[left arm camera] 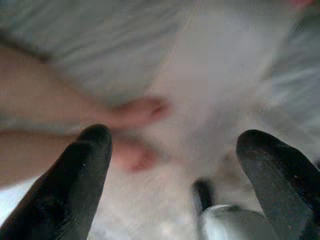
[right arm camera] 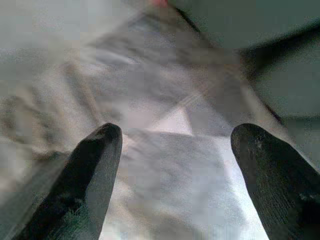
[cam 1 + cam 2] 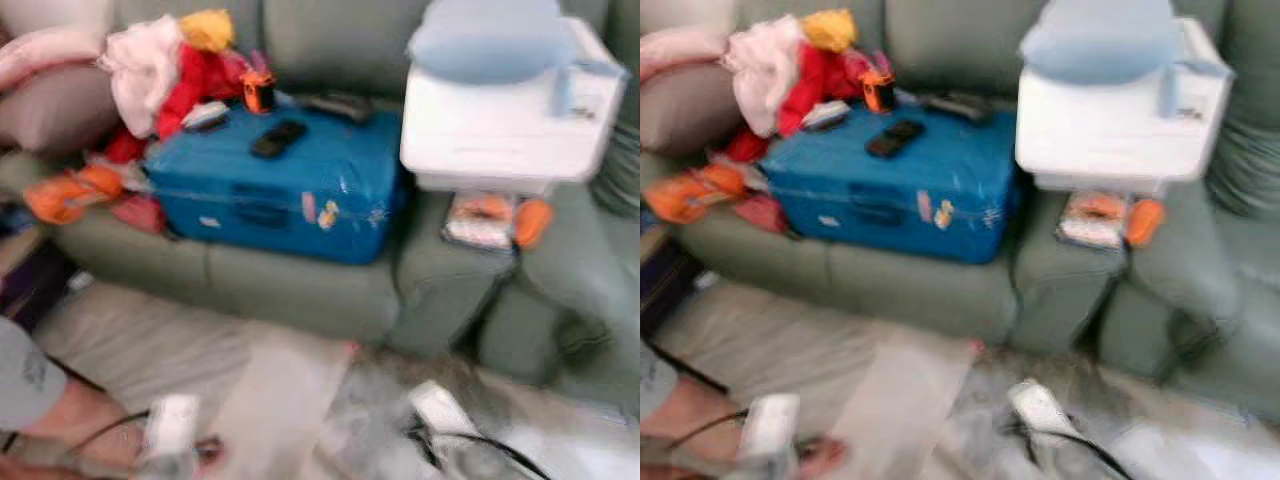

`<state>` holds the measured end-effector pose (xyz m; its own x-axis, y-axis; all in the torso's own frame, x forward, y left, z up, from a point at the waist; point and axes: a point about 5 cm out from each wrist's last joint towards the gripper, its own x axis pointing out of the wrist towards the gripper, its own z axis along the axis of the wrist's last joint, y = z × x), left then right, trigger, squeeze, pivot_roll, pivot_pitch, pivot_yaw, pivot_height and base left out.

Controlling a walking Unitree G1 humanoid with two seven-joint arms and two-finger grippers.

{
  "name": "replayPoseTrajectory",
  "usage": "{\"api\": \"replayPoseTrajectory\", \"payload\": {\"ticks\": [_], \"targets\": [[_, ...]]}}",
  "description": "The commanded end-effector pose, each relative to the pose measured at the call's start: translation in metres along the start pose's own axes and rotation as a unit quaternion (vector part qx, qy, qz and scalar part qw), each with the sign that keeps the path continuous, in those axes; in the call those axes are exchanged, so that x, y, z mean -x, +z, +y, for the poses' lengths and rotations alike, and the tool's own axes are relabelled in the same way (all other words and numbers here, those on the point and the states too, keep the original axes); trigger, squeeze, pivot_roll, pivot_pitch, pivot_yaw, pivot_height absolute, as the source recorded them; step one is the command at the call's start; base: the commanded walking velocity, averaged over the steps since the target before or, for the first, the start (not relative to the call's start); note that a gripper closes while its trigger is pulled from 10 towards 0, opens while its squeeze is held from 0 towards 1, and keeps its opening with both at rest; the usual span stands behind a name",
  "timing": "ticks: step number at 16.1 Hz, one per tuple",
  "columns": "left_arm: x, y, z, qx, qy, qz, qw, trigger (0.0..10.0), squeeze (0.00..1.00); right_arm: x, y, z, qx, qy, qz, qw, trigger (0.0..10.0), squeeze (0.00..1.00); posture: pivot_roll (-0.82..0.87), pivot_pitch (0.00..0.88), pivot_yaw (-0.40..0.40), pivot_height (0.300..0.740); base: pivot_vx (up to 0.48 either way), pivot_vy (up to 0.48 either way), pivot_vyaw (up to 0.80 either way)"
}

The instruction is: Picking trash to rubbish bin

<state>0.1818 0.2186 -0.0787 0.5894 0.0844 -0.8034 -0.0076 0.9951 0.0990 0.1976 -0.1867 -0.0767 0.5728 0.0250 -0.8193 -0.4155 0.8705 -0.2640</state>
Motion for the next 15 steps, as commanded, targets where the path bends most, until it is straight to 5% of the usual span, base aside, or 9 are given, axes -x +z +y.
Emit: {"api": "replayPoseTrajectory", "payload": {"ticks": [1, 8, 15], "targets": [[0.004, -0.012, 0.018, -0.009, 0.019, 0.020, 1.000, 10.0, 0.00, -0.003, 0.019, 0.009, 0.002, 0.013, -0.028, 1.000, 10.0, 0.00, 0.02, 0.035, 0.023, 0.740, 0.368, 0.000, 0.00], [0.004, -0.013, 0.017, -0.010, 0.018, 0.022, 1.000, 10.0, 0.00, -0.003, 0.019, 0.009, 0.004, 0.012, -0.027, 1.000, 10.0, 0.00, 0.02, 0.032, 0.021, 0.740, 0.417, 0.000, 0.00], [0.006, -0.017, 0.029, -0.038, 0.069, 0.038, 0.996, 10.0, 0.00, -0.003, 0.016, 0.005, -0.048, 0.004, -0.016, 0.999, 10.0, 0.00, 0.04, 0.038, 0.002, 0.740, 0.000, 0.000, 0.00]]}}
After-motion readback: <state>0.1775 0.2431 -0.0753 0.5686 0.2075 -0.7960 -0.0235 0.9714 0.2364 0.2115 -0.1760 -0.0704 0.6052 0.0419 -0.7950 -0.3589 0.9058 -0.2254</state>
